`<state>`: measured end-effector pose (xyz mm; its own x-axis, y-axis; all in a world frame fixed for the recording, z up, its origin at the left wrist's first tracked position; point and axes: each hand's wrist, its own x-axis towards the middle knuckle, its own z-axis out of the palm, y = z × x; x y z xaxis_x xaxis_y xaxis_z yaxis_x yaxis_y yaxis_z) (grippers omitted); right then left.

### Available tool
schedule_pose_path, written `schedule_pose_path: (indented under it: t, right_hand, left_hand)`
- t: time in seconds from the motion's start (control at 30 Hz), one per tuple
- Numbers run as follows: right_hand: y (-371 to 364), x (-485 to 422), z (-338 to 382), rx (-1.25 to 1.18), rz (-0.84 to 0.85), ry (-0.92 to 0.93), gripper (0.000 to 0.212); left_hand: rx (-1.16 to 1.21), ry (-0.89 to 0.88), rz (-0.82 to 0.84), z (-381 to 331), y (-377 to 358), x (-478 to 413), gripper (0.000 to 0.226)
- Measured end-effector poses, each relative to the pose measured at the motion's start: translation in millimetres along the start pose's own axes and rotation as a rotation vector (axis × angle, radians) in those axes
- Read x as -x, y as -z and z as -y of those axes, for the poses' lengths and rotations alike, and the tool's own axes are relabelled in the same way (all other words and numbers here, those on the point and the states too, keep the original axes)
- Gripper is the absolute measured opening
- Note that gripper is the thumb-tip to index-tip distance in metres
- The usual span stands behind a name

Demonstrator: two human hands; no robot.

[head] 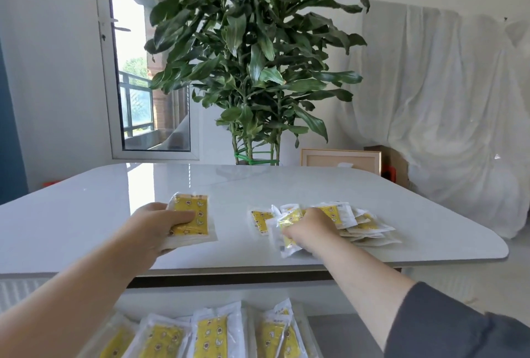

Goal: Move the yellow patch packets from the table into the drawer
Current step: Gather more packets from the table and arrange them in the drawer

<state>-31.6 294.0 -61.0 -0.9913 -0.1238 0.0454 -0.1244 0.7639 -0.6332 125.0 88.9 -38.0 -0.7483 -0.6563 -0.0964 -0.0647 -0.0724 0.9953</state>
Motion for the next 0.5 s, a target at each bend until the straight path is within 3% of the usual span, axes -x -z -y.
schedule_pose_path:
  t: [0.2, 0.37, 0.5]
  right_hand:
    - [32, 27, -21, -0.569, 0.164, 0.021, 0.011]
    - [51, 67, -52, -0.77, 0.348, -0.062, 0.006]
    - [50, 72, -64, -0.792, 0.374, -0.163, 0.012]
  left_hand:
    - [0.022, -0.005, 0.095, -8, -4, 26, 0.016]
    - [-0.055, 0.076, 0.199, 13, 1, 54, 0.019]
    - [-0.177, 0.171, 0.285, 36, 4, 70, 0.021]
